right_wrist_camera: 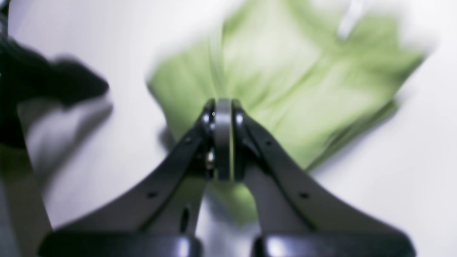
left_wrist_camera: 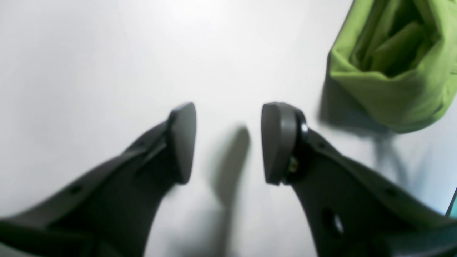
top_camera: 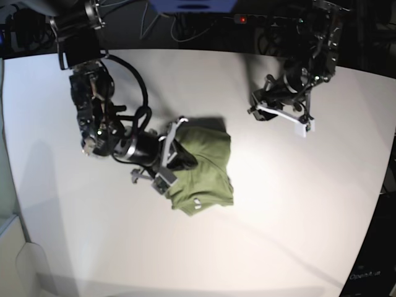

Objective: Fold the T-shirt properly
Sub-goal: 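Press and tuck the bundle's edge with the right gripper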

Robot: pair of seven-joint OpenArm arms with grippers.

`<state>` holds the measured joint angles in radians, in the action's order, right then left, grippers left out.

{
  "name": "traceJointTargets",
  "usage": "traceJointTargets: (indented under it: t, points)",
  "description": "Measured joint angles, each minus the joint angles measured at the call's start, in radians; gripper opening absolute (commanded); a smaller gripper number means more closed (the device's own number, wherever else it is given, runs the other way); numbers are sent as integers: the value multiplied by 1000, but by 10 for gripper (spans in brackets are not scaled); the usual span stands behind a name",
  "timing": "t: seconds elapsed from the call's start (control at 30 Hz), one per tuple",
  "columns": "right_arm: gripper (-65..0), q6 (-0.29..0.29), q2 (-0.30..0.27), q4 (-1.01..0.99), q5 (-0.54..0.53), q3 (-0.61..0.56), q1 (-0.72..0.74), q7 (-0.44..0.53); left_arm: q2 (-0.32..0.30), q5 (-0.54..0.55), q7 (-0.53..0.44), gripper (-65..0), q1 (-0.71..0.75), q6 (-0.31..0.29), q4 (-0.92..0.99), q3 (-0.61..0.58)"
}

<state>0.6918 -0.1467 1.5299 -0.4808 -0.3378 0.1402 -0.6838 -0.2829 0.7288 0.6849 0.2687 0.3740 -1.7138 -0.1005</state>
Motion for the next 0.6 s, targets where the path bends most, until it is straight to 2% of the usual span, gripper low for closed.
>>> traceJointTargets:
  t: [0.2, 0.4, 0.6]
  points:
    - [-635, 0, 48, 21, 3, -35, 13, -57, 0, 0, -1, -357, 0, 0, 0, 0]
    - [-635, 3, 93, -92, -2, -130, 66, -30, 0, 0, -1, -357, 0, 0, 0, 0]
    - [-635, 3, 92, -211, 5, -140, 101, 23, 0, 0, -2, -357, 0, 0, 0, 0]
